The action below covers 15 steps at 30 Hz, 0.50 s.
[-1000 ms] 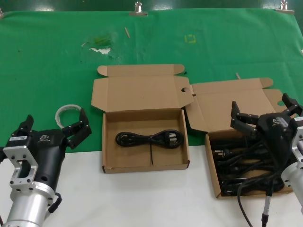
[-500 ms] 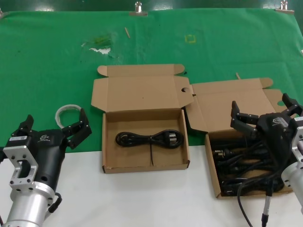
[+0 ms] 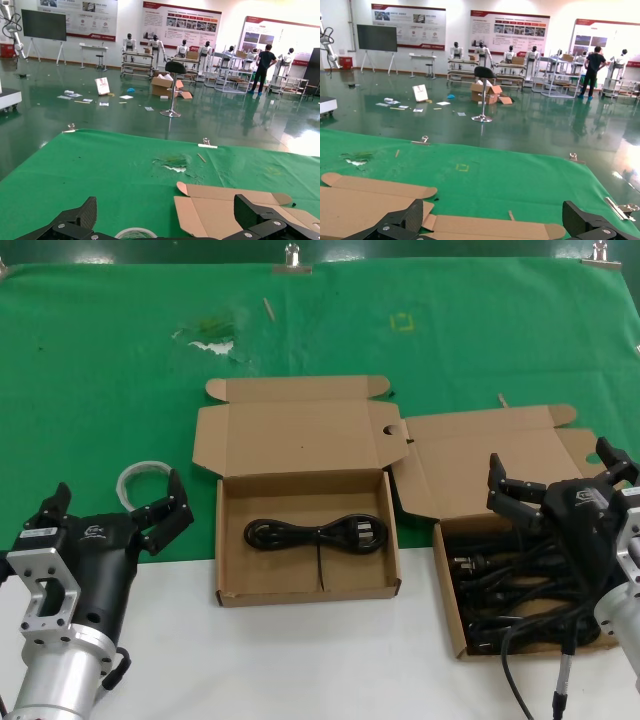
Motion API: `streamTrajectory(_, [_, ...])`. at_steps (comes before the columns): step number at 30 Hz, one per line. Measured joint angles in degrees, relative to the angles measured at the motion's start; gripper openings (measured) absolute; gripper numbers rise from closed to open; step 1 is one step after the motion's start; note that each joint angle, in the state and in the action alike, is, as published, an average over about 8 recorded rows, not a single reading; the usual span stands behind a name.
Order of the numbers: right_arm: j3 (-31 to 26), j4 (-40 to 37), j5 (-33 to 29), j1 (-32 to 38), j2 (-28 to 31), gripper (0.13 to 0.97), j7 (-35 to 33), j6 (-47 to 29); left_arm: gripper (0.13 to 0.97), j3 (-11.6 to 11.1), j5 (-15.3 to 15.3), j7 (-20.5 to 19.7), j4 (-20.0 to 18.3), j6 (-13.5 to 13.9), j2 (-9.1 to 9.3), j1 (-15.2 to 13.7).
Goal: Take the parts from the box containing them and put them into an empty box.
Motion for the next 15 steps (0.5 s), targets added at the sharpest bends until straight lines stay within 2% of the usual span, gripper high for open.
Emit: streamTrajectory(15, [0.0,0.0,0.0,0.0,0.0,0.966,0.0,0.0,0.966,0.0,0.0,0.0,0.0,0.0,0.00,0.0])
